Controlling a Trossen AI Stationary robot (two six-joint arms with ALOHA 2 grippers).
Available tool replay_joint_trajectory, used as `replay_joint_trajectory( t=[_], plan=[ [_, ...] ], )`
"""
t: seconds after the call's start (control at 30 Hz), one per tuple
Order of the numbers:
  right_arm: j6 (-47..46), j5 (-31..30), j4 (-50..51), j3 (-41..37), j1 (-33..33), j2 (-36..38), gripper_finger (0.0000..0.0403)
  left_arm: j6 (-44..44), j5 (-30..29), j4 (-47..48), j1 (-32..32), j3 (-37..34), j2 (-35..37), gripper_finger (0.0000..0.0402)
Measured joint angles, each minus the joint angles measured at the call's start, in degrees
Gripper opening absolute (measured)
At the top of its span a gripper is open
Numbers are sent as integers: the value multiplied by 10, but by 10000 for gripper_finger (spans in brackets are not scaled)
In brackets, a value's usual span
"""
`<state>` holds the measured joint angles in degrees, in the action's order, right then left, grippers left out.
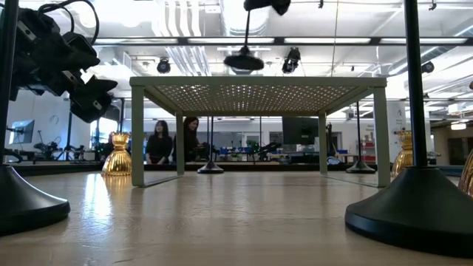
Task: Pick & Place candle stick holders
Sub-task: Put the black candle holder on the shelf
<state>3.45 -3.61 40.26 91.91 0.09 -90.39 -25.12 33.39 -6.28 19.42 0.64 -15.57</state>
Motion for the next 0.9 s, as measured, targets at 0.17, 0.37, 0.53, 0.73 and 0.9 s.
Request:
replay_joint_trajectory(
  t=[0.17, 0.37, 0.53, 0.73, 0.9],
  plan=[
    [3, 10, 53, 50, -13, -48, 11, 0, 0, 6, 0, 0, 0, 209],
    [17, 42, 61, 92, -26, -83, 11, 0, 0, 15, 0, 0, 0, 209],
    [21, 59, 62, 97, -44, -92, 11, 0, 0, 18, 0, 0, -1, 209],
    [12, 99, 58, 91, -73, -92, 11, 0, 0, 19, 0, 0, -2, 209],
    [12, 108, 63, 88, -81, -101, 11, 0, 0, 20, 0, 0, -2, 209]
  ],
)
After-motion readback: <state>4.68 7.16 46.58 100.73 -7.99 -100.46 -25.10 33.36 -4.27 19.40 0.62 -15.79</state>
